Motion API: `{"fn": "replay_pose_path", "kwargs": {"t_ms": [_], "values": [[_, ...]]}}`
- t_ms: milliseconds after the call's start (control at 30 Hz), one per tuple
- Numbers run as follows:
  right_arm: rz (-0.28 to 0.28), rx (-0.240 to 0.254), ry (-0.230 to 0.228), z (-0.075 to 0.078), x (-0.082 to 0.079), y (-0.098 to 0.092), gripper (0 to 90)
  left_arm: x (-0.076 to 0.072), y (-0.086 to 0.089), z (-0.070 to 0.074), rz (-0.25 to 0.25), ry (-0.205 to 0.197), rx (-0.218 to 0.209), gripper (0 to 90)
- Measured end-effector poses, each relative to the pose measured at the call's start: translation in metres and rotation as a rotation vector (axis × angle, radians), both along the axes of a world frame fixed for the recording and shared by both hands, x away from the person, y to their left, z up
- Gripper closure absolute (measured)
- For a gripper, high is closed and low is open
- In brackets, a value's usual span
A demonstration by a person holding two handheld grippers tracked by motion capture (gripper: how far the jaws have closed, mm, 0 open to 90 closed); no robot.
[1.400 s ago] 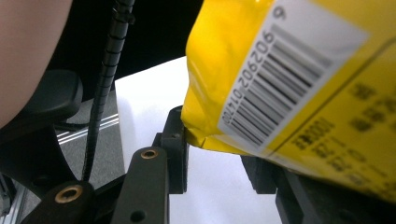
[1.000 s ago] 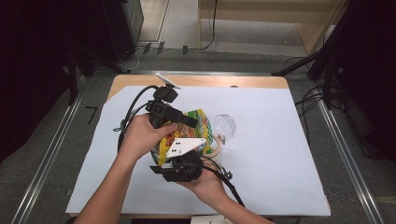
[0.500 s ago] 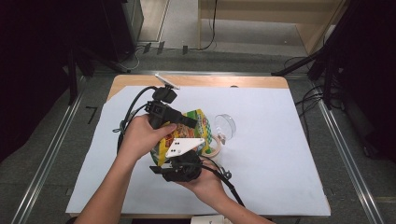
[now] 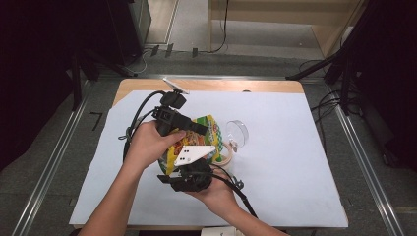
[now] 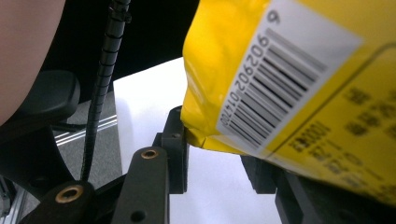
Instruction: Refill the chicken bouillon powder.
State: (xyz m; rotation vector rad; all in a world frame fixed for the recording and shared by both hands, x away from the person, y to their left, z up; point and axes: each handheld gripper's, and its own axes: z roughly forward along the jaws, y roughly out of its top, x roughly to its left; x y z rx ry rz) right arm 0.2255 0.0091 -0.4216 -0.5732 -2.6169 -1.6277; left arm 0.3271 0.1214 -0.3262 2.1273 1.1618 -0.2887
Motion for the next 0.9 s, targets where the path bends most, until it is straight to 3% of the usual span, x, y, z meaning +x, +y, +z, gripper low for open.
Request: {"fn": "replay_pose_path", "kwargs": {"t_ms": [333,900], "values": [[-0.004,-0.007,-0.017,0.0006,0.0004,-0.0007,66.6,-0.0009,-0.0001,0.0012,-0.008,-0.017,-0.006,68.5],[-0.004,-0.004,-0.003,-0.0002,-0.0005,-0.0010,67.2,-0.0037,-0.0028,0.0024,-0.012,-0.027,0.002,68.4]]}}
